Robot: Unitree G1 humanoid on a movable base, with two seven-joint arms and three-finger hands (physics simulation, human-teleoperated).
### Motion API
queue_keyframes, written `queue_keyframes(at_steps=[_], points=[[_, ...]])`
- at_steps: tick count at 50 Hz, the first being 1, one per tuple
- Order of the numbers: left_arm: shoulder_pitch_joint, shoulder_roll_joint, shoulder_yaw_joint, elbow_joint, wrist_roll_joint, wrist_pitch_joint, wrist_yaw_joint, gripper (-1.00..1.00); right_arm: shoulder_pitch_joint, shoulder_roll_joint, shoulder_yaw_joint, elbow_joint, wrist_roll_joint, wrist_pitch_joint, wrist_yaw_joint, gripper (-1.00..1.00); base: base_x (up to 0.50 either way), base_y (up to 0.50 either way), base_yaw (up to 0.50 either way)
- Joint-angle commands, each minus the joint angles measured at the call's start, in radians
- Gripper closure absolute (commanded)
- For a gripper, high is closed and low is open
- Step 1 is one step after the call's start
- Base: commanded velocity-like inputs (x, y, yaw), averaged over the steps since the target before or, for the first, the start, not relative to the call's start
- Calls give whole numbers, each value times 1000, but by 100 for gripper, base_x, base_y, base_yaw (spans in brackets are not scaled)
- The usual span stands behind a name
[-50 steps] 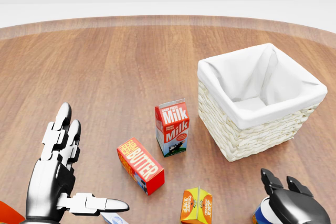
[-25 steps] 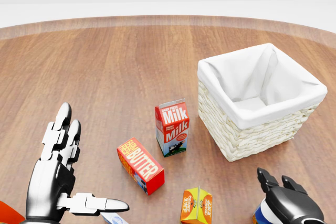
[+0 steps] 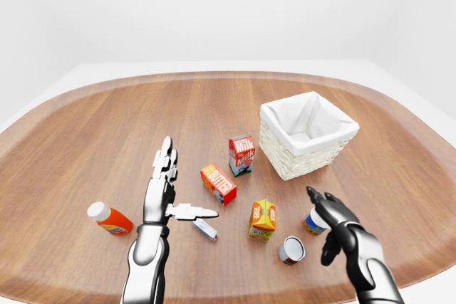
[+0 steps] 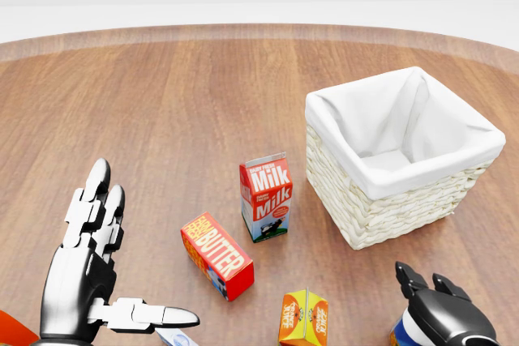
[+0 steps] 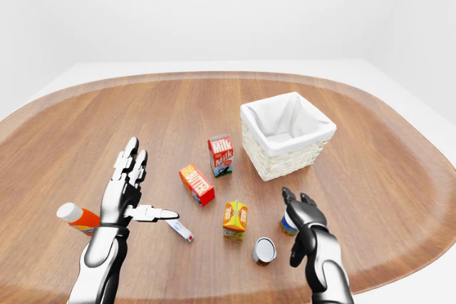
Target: Pick up the alphabet soup and the tomato sauce, and put them in the basket.
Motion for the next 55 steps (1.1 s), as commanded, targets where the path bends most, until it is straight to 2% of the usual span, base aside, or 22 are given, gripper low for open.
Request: queue_keyframes(at_steps=[1, 55], points=[[-10, -5, 11, 3, 21, 0, 28, -100, -9, -7, 3, 27, 10, 0, -15, -100, 0, 0, 0], [-10, -5, 11, 3, 21, 0, 28, -100, -46, -24, 33, 162, 44, 0, -89, -100, 0, 0, 0]])
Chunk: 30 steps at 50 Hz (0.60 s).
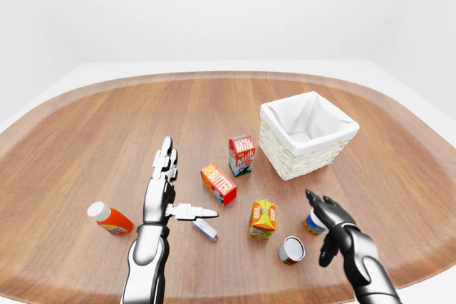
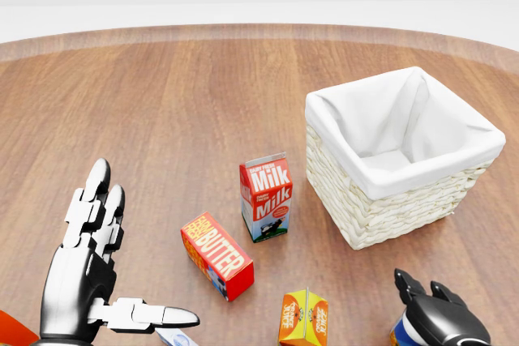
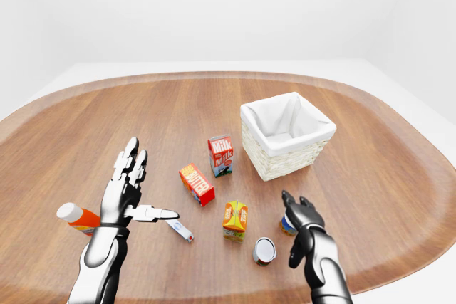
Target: Pick up the alphabet soup and the tomato sauce, and put them in the basket.
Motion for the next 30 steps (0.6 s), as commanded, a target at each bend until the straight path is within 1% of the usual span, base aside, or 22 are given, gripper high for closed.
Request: queue_keyframes(at_steps=[1, 30], points=[[-10, -5, 11, 3, 20, 0, 28, -100, -8, -2, 9, 20, 7, 0, -13, -100, 0, 0, 0], [-10, -5, 11, 3, 21, 0, 28, -100, -4, -2, 16, 26, 13, 0, -15, -100, 0, 0, 0]])
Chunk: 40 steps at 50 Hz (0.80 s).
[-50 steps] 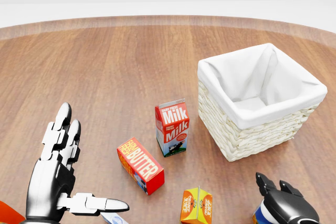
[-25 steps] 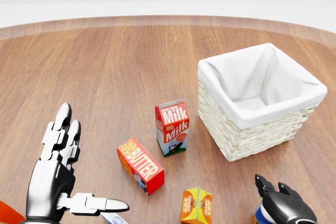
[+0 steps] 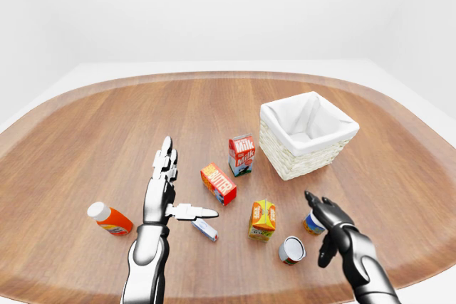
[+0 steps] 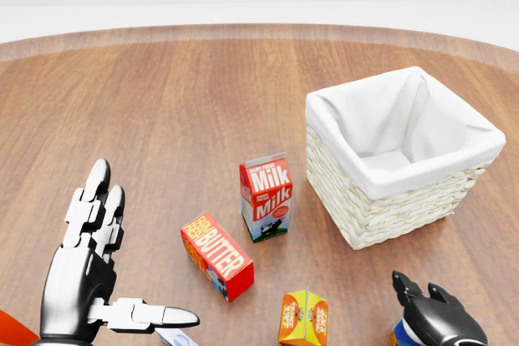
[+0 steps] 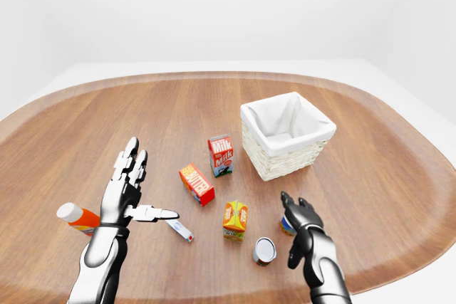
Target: Pick up the alphabet soup and the tomato sauce, and put them in the basket.
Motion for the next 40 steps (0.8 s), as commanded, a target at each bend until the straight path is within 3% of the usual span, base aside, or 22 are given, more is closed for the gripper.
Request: queue_keyframes(at_steps=[1, 25, 27, 28, 29, 30, 40], points=[[-10, -5, 11, 3, 20, 0, 28, -100, 4, 3, 3, -1, 2, 0, -3, -100, 0, 0, 0], [-10, -5, 11, 3, 20, 0, 28, -100, -10, -6, 14, 72, 24, 0, -44, -100, 0, 0, 0], [-10, -5, 11, 3, 21, 0, 28, -100, -9, -6, 15, 66, 25, 0, -42, 36, 0, 0, 0], [-10, -5, 11, 3, 21, 0, 28, -100, -8, -6, 15, 65, 24, 0, -43, 60, 0, 0, 0], [-10, -5, 11, 3, 21, 0, 28, -100, -9, -6, 15, 64, 25, 0, -44, 71, 0, 0, 0], [-10, -5, 11, 3, 20, 0, 28, -100, -6, -5, 16, 61, 23, 0, -44, 100, 0, 0, 0], [-10, -5, 11, 3, 21, 0, 28, -100, -11, -5, 17, 76, 29, 0, -53, 100, 0, 0, 0]])
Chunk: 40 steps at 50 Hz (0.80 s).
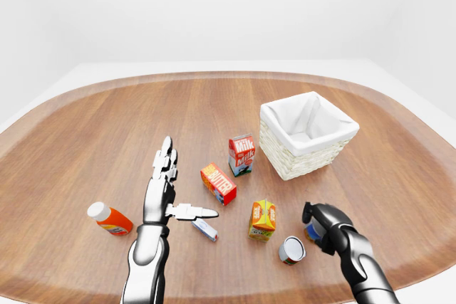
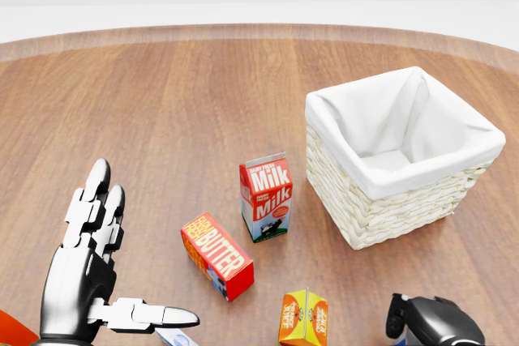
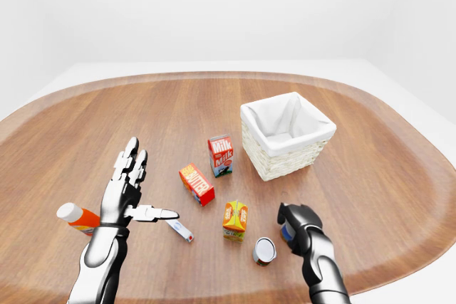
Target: Pick up the alphabet soup and the tomato sauce, and put them in the basket.
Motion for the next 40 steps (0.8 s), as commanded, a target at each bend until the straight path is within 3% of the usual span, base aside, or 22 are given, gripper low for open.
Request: queue_keyframes(at_steps=[1, 8, 22, 40], points=[[-10, -5, 11, 3, 21, 0, 28, -100, 18, 4, 4, 2, 23, 0, 4, 100, 0, 0, 0], [-10, -5, 11, 3, 21, 0, 28, -100, 20, 4, 4, -17, 21, 0, 12, 100, 0, 0, 0], [-10, -5, 11, 3, 21, 0, 28, -100, 131, 61, -17, -321, -12, 0, 103, 100, 0, 0, 0], [-10, -5, 11, 3, 21, 0, 28, -100, 235, 113, -34, -523, -88, 0, 185, 100, 0, 0, 0]])
